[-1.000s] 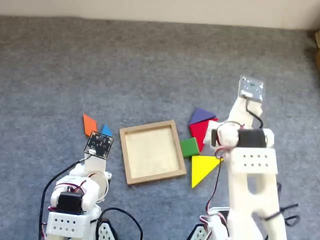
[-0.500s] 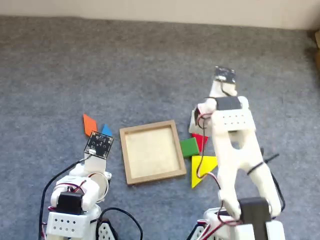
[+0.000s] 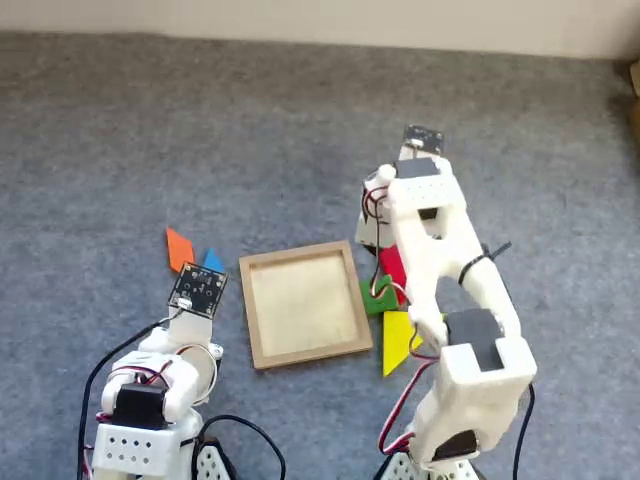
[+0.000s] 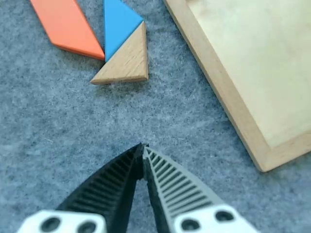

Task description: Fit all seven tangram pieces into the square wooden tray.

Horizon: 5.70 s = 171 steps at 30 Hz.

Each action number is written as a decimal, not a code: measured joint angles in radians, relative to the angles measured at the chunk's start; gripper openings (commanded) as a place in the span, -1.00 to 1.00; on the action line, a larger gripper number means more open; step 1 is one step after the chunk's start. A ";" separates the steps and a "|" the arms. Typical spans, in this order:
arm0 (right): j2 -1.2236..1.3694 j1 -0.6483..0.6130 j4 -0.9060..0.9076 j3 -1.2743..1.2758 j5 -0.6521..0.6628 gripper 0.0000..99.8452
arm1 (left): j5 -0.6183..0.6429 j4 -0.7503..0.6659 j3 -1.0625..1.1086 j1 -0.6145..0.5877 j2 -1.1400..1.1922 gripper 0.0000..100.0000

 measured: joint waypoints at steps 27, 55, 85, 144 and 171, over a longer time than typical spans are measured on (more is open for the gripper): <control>0.155 0.034 -0.112 -0.032 -0.002 -0.33 | 0.000 0.000 0.000 0.000 0.000 -0.99; 0.190 0.037 0.000 -0.046 -0.003 -0.49 | 0.000 0.000 0.000 0.000 0.000 -0.99; 0.104 0.091 0.060 0.023 0.127 -0.45 | 0.000 0.000 0.000 0.000 0.000 -0.99; -0.095 0.095 0.011 0.137 0.261 -0.35 | 0.000 0.000 0.000 0.000 0.000 -0.99; 0.157 0.049 0.012 0.054 0.262 -0.28 | 0.000 0.000 0.000 0.000 0.000 -0.99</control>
